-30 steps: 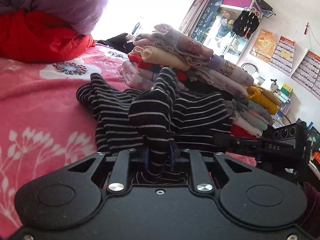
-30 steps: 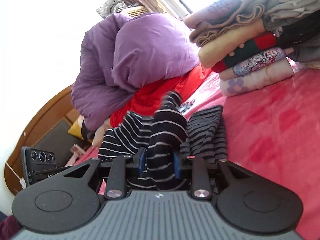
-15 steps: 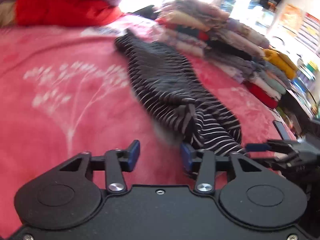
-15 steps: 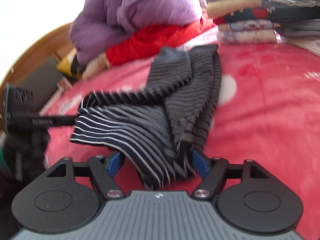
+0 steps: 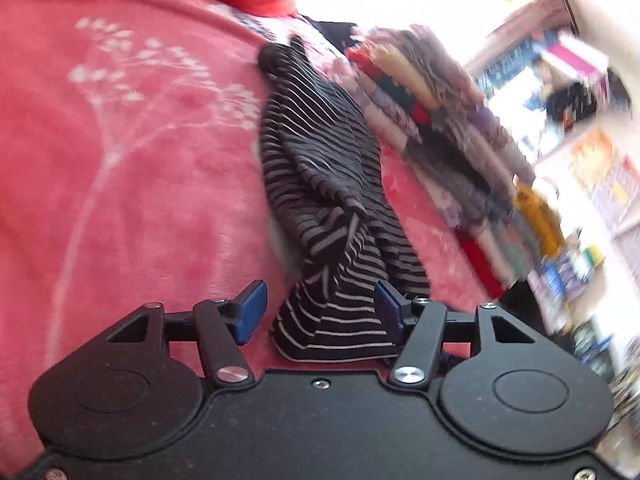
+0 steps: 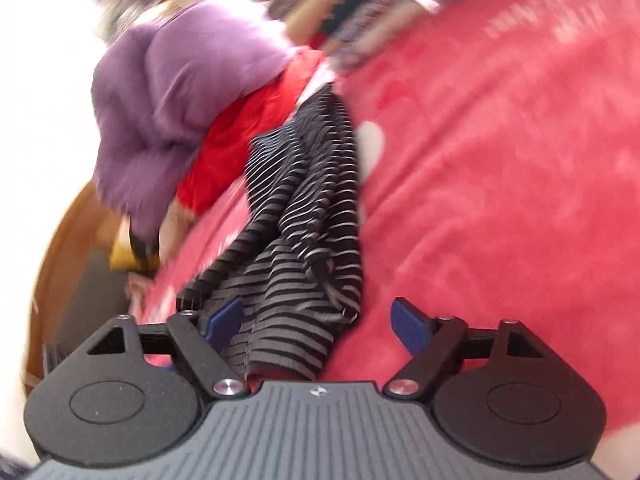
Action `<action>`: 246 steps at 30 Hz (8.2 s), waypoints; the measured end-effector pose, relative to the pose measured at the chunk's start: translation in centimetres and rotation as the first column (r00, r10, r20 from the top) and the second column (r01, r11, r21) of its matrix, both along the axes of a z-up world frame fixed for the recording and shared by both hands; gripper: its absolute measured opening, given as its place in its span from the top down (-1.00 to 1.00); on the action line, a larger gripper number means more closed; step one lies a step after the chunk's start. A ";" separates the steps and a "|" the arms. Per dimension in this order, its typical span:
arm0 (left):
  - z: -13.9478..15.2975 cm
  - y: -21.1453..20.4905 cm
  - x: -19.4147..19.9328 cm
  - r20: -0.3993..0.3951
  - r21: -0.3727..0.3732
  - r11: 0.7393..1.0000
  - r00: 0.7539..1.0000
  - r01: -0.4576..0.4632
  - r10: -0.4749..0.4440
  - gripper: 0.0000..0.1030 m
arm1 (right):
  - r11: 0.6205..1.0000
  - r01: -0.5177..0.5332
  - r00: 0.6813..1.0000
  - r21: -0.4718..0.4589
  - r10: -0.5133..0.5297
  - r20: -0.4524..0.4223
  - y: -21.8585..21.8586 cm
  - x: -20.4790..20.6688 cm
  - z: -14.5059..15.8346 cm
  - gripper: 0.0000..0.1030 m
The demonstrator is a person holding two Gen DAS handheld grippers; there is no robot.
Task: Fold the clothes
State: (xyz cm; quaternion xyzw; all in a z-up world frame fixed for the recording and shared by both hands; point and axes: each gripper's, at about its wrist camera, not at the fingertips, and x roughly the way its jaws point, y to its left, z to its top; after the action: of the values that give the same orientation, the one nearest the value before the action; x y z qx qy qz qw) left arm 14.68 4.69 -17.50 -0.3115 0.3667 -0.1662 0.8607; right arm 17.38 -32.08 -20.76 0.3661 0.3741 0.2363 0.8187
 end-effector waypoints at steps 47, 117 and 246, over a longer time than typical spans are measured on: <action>-3.7 4.8 -4.8 -0.314 -0.172 0.941 0.922 -0.290 0.227 0.57 | 0.988 -0.087 0.992 -0.124 0.075 -0.102 4.7 -5.1 -0.5 0.66; 5.8 -0.1 24.8 0.135 0.373 0.922 0.989 -0.106 0.059 0.95 | 0.972 -0.005 0.988 -0.235 0.041 0.147 4.7 8.4 0.8 -0.37; 3.3 0.4 17.3 0.119 0.496 0.861 0.974 0.111 -0.195 0.43 | 0.948 -0.015 0.982 -0.317 0.073 0.173 6.1 7.9 1.4 -0.54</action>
State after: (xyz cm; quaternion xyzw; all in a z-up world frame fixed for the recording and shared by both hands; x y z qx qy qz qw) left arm 31.93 5.12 -14.16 -0.0404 0.3476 -0.1620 0.9226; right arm 25.27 -26.03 -19.31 0.1994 0.3384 0.2245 0.8918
